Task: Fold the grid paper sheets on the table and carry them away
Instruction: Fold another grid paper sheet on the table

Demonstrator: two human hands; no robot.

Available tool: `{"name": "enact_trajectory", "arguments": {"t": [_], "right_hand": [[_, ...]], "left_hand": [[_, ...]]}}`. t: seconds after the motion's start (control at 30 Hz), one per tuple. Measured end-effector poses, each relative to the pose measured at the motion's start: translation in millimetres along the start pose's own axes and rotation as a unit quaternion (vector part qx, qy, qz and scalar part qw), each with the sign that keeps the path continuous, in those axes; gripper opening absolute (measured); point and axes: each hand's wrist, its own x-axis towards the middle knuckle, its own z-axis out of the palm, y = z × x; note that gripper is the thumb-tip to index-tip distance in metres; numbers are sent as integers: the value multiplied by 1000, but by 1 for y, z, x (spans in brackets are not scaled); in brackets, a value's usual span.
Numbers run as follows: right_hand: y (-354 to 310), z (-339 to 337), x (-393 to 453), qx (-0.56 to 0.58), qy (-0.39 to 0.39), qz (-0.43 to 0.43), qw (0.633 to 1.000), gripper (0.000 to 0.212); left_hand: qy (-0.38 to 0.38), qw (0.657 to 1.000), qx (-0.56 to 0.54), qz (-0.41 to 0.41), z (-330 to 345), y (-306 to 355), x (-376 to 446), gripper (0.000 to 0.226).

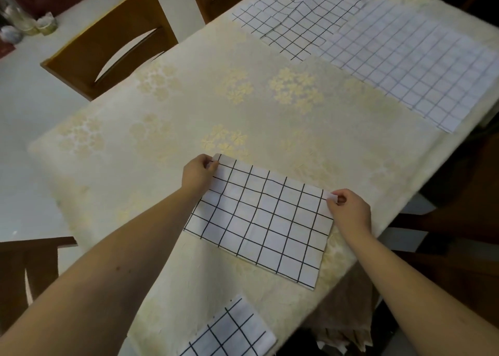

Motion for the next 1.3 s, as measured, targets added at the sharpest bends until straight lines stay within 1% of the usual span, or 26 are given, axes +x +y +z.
{"name": "enact_trajectory", "arguments": {"t": [0.1,0.17,0.27,0.33,0.4,0.47,0.53,0.57,0.63,0.67,0.73,0.8,0.87,1.03,1.17,1.23,1.3], "right_hand": [[6,3,-1,19,3,-15,1000,17],[6,5,0,26,4,-23,999,16],[5,6,-3,-4,41,-45,998,28],[2,9,-13,-36,75,-73,994,36],[-5,20,-31,-69,69,-146,985,40],[-14,38,-50,-107,22,-227,968,48],[-23,58,-68,-142,-48,-273,950,57],[-26,69,-77,-162,-80,-288,941,60],[-29,88,-92,-215,-107,-313,919,62],[-28,95,-96,-243,-109,-314,911,63],[-21,103,-95,-280,-108,-288,909,65],[-9,102,-88,-307,-102,-269,907,68],[3,93,-79,-327,-102,-267,901,69],[28,56,-57,-345,-99,-256,897,68],[34,36,-47,-340,-108,-237,904,69],[25,33,-41,-310,-93,-236,916,66],[7,34,-33,-261,-61,-247,931,58]], "left_hand": [[10,1000,17,-6,4,-4,3,22],[25,999,11,-17,2,-5,4,30],[79,995,60,1,1,-7,-5,39],[94,991,77,49,4,-6,-25,39],[84,978,111,154,14,-11,-50,42],[55,951,190,238,29,-23,-77,49],[17,929,253,270,46,-34,-102,56],[2,923,274,269,53,-38,-113,59],[-6,925,297,237,66,-44,-126,61],[-5,930,304,206,71,-46,-129,61],[-11,941,301,153,78,-48,-130,61],[-21,943,304,134,81,-49,-131,61],[-31,942,310,123,79,-51,-132,63],[-30,946,312,84,63,-63,-132,72],[-41,947,307,83,49,-74,-133,76],[-47,950,297,88,46,-77,-133,75],[-19,964,256,69,41,-72,-134,72]]}}
